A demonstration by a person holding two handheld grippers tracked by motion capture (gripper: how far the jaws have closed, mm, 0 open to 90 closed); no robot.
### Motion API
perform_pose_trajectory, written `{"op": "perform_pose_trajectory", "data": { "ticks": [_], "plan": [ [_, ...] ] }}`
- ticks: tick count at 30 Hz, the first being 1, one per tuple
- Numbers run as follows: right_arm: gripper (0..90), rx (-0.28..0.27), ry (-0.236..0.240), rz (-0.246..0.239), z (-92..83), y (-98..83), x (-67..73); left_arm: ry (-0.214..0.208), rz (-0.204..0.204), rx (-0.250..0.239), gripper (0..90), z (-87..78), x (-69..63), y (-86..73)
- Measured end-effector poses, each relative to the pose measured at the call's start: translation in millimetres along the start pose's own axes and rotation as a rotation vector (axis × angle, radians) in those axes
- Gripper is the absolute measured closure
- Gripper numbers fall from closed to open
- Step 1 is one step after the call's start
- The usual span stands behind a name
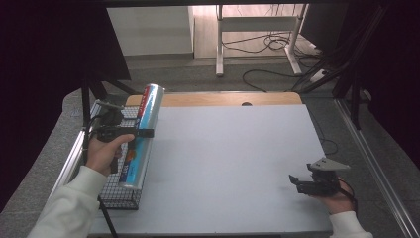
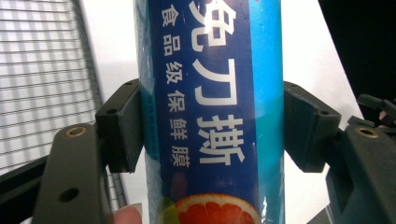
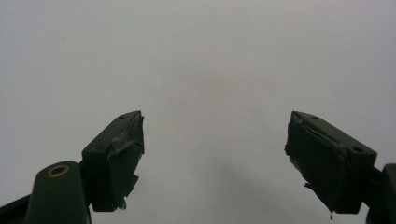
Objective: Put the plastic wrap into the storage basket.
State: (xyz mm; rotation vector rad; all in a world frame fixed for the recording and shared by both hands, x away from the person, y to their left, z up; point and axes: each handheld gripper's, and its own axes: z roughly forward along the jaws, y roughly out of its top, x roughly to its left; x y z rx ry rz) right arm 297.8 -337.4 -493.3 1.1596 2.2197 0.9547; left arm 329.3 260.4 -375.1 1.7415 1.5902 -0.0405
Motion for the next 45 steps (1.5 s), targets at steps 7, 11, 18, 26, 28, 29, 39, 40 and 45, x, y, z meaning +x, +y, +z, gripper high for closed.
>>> {"op": "perform_pose_trajectory", "data": {
  "ticks": [7, 11, 18, 26, 28, 29, 39, 40, 45],
  "plan": [
    [19.7, 0.004, 0.001, -0.005, 1.8, -0.1, 0.7, 0.023, -0.026, -0.009, 31.8, -9.0, 16.0, -3.9],
    [19.8, 0.006, -0.002, 0.0, 1.9, -0.5, -0.1, 0.042, -0.041, -0.016, 31.8, -12.5, 24.4, -4.2],
    [19.8, 0.007, -0.004, 0.0, 2.1, -0.7, -0.2, 0.079, -0.059, -0.019, 31.8, -16.3, 35.9, -5.0],
    [19.8, 0.0, -0.006, 0.002, 0.3, 1.0, -0.3, 0.116, -0.084, -0.027, 31.8, -22.4, 50.4, -7.4],
    [19.8, 0.001, -0.008, 0.001, 0.6, 1.0, 0.0, 0.121, -0.088, -0.026, 31.8, -22.5, 52.2, -7.8],
    [19.8, 0.001, -0.008, 0.001, 0.6, 1.0, 0.0, 0.128, -0.091, -0.024, 31.8, -22.3, 54.1, -8.2],
    [19.8, 0.006, -0.011, 0.004, 1.6, 0.1, -0.7, 0.201, -0.11, 0.016, 31.8, -3.0, 70.3, -14.3],
    [19.8, 0.006, -0.011, 0.004, 1.6, 0.1, -0.7, 0.201, -0.11, 0.016, 31.8, -3.0, 70.3, -14.3],
    [19.8, 0.008, -0.011, 0.0, 2.2, -0.1, -0.6, 0.232, -0.1, 0.037, 31.8, 8.0, 73.1, -15.4]
  ]
}}
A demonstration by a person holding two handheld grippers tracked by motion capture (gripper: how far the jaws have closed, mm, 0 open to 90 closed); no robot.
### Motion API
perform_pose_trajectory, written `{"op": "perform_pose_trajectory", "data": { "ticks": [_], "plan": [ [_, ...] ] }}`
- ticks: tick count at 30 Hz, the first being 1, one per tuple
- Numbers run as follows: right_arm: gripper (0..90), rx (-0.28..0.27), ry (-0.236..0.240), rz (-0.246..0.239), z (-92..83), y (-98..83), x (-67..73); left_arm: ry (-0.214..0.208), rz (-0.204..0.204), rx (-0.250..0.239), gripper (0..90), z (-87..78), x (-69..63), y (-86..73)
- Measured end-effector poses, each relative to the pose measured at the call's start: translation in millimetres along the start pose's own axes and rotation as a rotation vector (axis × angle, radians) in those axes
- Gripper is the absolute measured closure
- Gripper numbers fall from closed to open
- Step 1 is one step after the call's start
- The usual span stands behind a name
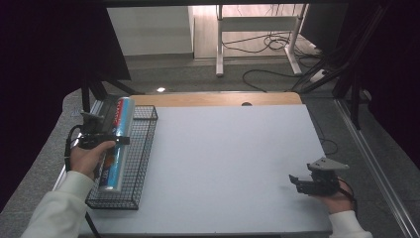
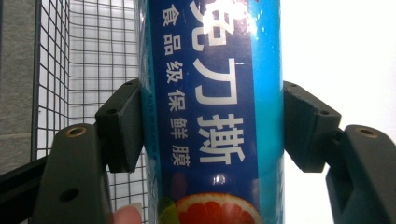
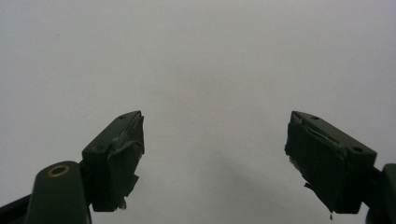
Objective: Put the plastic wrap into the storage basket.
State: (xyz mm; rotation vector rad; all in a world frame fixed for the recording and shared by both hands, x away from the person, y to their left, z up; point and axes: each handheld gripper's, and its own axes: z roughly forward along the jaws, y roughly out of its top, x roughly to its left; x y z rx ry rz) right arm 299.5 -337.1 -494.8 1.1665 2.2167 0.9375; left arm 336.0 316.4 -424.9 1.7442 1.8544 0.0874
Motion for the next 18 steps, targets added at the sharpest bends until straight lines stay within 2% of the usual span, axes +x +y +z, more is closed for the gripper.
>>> {"op": "perform_pose_trajectory", "data": {
  "ticks": [9, 14, 18],
  "plan": [
    [19.8, 0.004, -0.001, -0.005, 1.1, -0.8, -0.1, 0.042, 0.019, 0.043, 31.7, 24.4, -1.5, -1.2],
    [19.8, 0.01, 0.002, -0.008, 1.4, -1.0, 0.5, 0.094, 0.038, 0.07, 31.8, 38.6, -4.3, -1.3],
    [19.8, 0.013, -0.001, -0.014, 2.3, -1.7, 0.4, 0.106, 0.035, 0.098, 31.7, 51.1, -3.6, -2.2]
  ]
}}
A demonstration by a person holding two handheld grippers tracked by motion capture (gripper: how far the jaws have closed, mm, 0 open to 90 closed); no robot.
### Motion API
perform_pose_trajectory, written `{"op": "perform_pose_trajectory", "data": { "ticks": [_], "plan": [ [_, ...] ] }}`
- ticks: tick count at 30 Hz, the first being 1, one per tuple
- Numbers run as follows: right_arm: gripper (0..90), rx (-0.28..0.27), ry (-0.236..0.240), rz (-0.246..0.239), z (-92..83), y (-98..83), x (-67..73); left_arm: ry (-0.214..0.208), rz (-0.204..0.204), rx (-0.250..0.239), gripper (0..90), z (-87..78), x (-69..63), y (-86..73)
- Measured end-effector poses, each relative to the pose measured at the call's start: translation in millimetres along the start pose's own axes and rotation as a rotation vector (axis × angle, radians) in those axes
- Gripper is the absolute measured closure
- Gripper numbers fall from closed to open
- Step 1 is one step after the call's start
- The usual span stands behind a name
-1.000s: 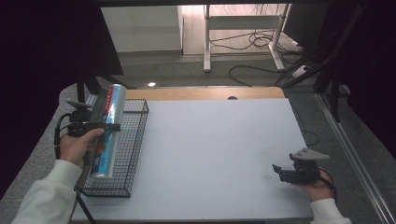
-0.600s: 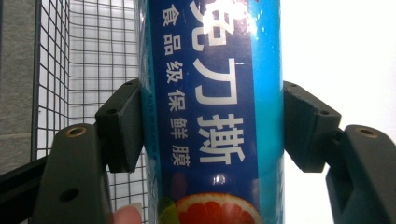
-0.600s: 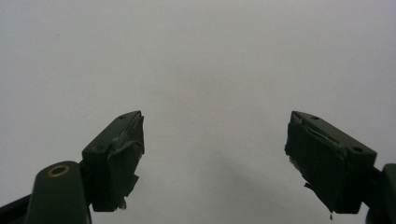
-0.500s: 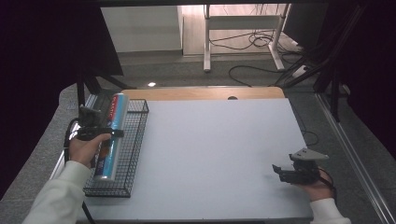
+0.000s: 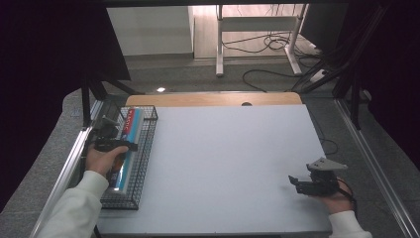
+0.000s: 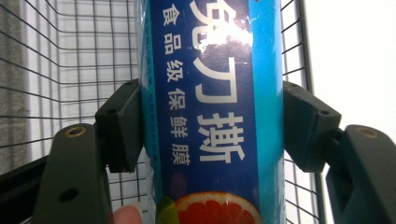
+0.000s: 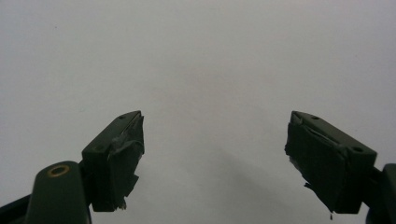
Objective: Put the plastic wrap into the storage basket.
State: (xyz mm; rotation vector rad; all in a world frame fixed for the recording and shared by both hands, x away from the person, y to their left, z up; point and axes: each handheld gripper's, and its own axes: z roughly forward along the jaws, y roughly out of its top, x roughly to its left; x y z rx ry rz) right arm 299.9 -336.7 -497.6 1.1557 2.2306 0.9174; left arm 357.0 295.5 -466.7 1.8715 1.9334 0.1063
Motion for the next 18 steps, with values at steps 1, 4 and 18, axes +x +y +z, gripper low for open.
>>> {"op": "perform_pose_trajectory", "data": {
  "ticks": [1, 4, 18],
  "plan": [
    [19.7, 0.002, -0.001, -0.001, 0.2, -0.3, -0.5, 0.012, 0.005, 0.009, 31.7, 4.5, -0.3, -0.3],
    [19.7, 0.005, 0.0, -0.004, -0.1, -0.3, -0.6, 0.061, 0.011, 0.072, 31.0, 22.6, -1.8, -1.2],
    [19.6, -0.003, 0.0, -0.001, -1.9, -0.2, 0.2, 0.027, 0.084, -0.187, 13.5, -17.0, -7.1, -21.0]
  ]
}}
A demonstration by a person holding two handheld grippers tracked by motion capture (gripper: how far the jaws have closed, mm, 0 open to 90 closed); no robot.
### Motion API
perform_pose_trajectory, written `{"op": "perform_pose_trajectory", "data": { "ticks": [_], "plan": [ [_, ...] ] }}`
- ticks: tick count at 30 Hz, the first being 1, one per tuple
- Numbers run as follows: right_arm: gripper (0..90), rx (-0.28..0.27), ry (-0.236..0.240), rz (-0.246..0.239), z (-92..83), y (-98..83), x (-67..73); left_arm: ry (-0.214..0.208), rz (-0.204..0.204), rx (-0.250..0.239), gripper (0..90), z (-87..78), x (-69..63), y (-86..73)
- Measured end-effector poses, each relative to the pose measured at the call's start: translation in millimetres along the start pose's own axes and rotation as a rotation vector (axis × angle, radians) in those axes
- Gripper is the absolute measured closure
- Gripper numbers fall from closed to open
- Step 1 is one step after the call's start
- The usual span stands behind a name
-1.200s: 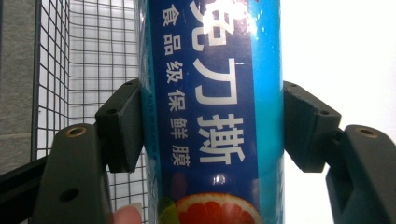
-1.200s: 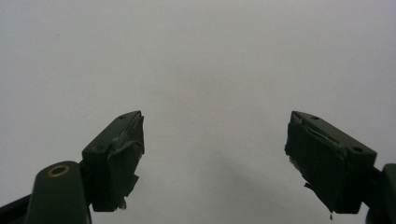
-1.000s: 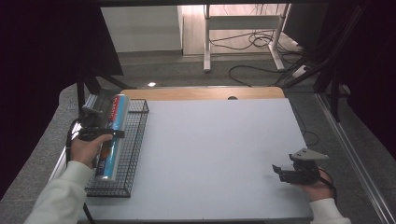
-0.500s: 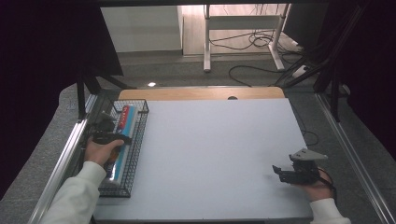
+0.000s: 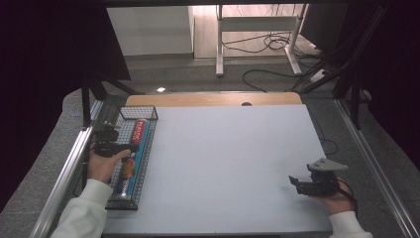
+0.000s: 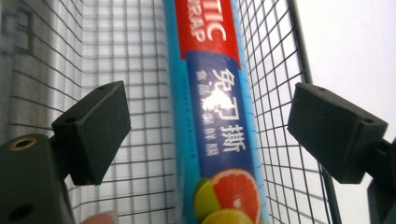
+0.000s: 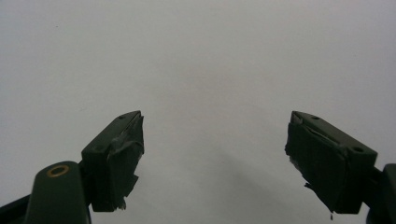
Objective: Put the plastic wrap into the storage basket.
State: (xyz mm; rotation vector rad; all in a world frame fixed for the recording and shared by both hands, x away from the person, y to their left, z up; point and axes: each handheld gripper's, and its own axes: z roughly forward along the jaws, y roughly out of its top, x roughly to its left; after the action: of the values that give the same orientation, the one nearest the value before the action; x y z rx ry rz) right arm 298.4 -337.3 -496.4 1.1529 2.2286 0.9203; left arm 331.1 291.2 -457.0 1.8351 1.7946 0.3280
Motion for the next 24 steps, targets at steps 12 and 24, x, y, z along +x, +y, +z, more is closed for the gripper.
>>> {"op": "perform_pose_trajectory", "data": {
  "ticks": [12, 24],
  "plan": [
    [19.5, 0.001, 0.017, -0.01, 1.4, -0.4, 3.2, -0.205, 0.194, -0.124, 20.1, -34.0, -42.6, -34.7],
    [19.5, 0.002, 0.028, -0.037, 5.1, 4.3, 7.8, -0.311, 0.339, -0.11, 21.0, -18.3, -107.4, -69.2]
  ]
}}
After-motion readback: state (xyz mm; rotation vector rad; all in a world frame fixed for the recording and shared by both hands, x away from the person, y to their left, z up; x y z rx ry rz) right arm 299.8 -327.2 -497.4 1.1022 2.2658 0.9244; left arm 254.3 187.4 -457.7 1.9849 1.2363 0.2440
